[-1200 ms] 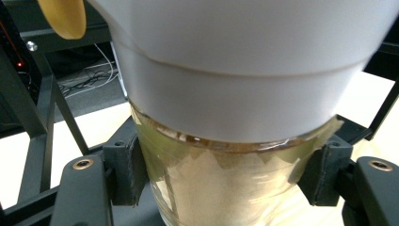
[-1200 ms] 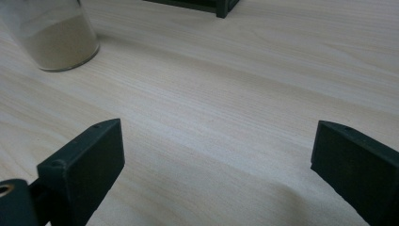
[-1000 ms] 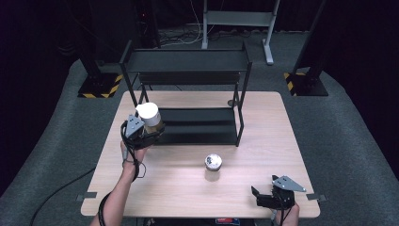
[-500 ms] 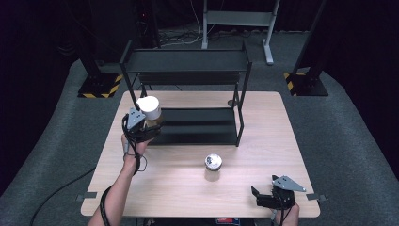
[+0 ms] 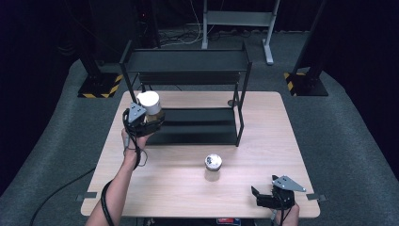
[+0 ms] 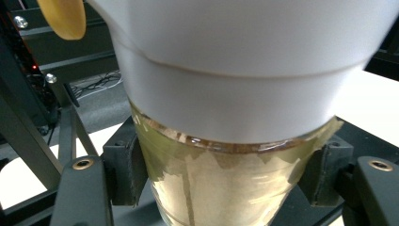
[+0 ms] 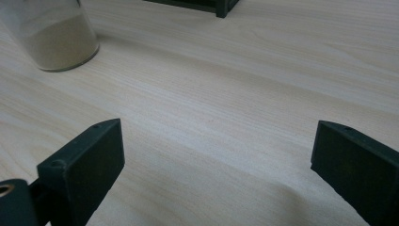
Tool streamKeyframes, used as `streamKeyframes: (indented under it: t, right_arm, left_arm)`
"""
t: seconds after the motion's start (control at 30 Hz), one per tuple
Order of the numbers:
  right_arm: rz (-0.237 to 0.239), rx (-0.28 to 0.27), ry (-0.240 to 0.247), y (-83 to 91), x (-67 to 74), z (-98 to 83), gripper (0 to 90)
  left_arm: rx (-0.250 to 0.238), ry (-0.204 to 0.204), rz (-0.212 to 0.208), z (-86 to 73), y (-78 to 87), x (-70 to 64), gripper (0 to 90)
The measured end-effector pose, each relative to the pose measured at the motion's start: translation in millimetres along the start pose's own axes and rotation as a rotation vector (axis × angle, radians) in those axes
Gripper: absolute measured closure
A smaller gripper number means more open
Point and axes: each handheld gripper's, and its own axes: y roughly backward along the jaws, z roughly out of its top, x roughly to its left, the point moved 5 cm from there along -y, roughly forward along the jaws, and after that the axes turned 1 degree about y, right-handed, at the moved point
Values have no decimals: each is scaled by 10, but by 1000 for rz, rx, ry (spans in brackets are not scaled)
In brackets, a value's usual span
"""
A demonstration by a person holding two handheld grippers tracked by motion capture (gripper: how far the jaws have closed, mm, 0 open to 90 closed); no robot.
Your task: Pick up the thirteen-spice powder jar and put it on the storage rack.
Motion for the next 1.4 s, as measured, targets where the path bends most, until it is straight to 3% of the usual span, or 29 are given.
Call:
streamKeyframes:
  t: [0.63, 1.4]
  right_arm:
    - [-3, 1, -1, -1, 3, 1, 24]
    - [-1, 6, -1, -5, 1, 7, 25]
  left_arm:
    - [2, 2, 21, 143, -52, 90, 299]
    - [-26, -17, 7, 446, 100, 137, 299]
